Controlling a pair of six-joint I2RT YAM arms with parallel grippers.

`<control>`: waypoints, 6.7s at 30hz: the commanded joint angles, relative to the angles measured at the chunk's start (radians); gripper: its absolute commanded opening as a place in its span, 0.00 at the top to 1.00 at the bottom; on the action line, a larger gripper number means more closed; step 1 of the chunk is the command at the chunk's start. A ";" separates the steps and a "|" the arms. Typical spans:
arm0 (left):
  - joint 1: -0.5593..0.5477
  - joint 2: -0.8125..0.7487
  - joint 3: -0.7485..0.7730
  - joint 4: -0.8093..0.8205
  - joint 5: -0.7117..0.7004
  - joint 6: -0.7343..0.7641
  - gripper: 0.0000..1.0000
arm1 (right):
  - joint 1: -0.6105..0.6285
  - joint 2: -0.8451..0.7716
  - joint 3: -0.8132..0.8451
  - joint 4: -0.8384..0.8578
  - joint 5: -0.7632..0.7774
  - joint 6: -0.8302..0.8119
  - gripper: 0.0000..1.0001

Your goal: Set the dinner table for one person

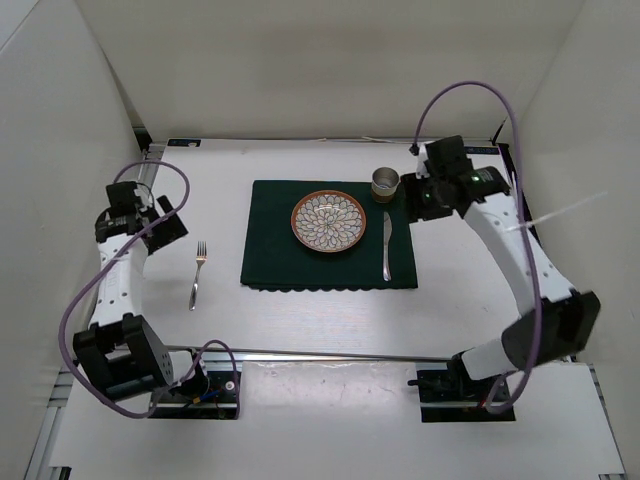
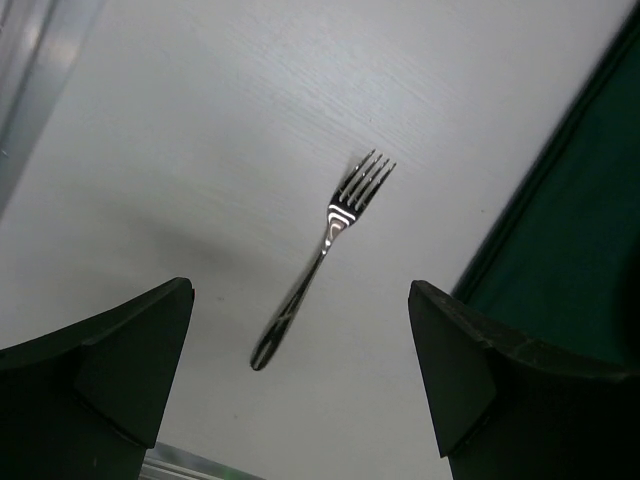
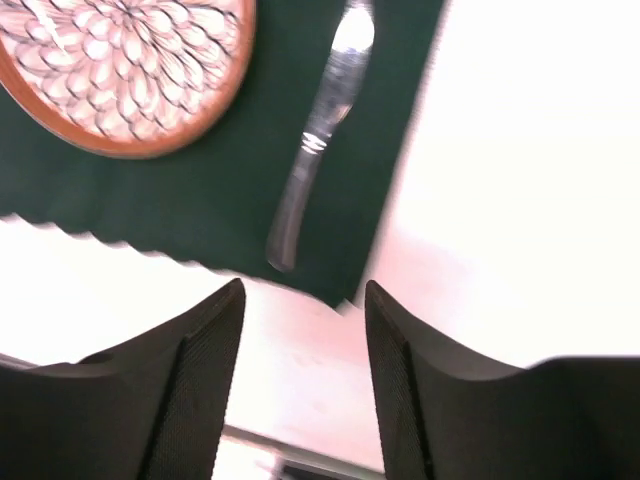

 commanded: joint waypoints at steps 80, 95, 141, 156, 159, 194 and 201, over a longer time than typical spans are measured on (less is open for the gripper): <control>-0.645 0.691 0.405 -0.137 -0.068 -0.132 0.90 | -0.303 -0.294 0.425 -0.169 0.331 -0.500 0.37; -0.645 0.774 0.426 -0.068 -0.091 -0.152 0.90 | -0.303 -0.294 0.425 -0.169 0.331 -0.500 0.37; -0.674 0.701 0.343 -0.037 -0.111 -0.161 0.90 | -0.303 -0.332 0.373 -0.169 0.322 -0.481 0.37; -0.656 0.741 0.398 -0.019 -0.133 -0.161 0.90 | -0.303 -0.360 0.364 -0.178 0.302 -0.472 0.37; -0.656 0.740 0.398 -0.019 -0.133 -0.161 0.90 | -0.303 -0.360 0.364 -0.178 0.302 -0.463 0.37; -0.213 0.277 0.534 -0.077 -0.183 0.170 0.00 | -0.588 -0.410 -0.084 -0.224 0.107 -0.449 0.01; -0.003 0.219 0.429 -0.045 -0.111 0.293 0.00 | -0.795 -0.387 -0.061 -0.086 0.031 -0.438 0.01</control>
